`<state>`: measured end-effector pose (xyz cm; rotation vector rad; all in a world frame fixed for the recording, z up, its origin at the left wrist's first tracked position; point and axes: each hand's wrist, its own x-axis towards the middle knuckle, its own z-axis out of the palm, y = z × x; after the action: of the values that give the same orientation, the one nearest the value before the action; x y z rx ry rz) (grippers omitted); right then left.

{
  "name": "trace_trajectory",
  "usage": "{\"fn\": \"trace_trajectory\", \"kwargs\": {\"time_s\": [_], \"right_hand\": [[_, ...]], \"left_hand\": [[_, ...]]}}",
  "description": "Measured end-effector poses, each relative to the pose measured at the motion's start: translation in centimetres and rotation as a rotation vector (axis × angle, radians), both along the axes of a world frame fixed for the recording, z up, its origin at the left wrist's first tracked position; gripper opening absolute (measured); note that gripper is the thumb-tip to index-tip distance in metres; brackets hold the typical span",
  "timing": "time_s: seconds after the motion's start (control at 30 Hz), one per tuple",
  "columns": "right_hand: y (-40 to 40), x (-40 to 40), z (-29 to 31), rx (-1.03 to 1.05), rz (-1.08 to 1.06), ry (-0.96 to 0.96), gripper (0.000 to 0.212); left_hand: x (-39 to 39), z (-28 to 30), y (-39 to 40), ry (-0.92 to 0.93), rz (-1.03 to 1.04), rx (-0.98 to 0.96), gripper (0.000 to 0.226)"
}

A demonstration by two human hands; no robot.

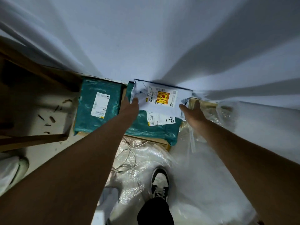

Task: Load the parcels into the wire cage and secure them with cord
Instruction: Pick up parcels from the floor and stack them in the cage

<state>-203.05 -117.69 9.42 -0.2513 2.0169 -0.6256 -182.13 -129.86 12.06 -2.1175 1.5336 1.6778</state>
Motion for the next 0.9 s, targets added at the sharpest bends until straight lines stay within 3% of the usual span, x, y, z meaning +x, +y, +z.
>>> {"fn": "trace_trajectory", "kwargs": {"time_s": [0.07,0.23,0.47,0.6,0.77,0.9], "right_hand": [[-0.7,-0.2,-2.1,-0.039,-0.041,-0.059,0.058],[-1.1,-0.5,-4.2,-0.062,-0.052,-0.064,0.043],[2.7,-0.3,-0.4,-0.076,-0.087,-0.041,0.035],[3.7,0.2,5.3,-0.105,-0.118,-0.054,0.03],[3.4,1.5,17.4,-0.176,-0.106,-0.011,0.016],[3.5,3.1,30.5,-0.229,-0.119,0.037,0.031]], "left_hand": [[0.0,-2.0,-0.9,-0.012,-0.022,0.051,0.069],[-1.0,-4.6,-1.1,0.101,-0.07,0.143,0.062],[-0.3,-0.1,2.2,0.151,-0.059,0.028,0.043],[0.7,5.7,2.6,0.117,-0.139,-0.005,0.045],[2.4,17.2,0.9,0.089,-0.265,-0.084,0.045],[3.6,30.6,-0.7,0.147,-0.359,-0.168,0.047]]}}
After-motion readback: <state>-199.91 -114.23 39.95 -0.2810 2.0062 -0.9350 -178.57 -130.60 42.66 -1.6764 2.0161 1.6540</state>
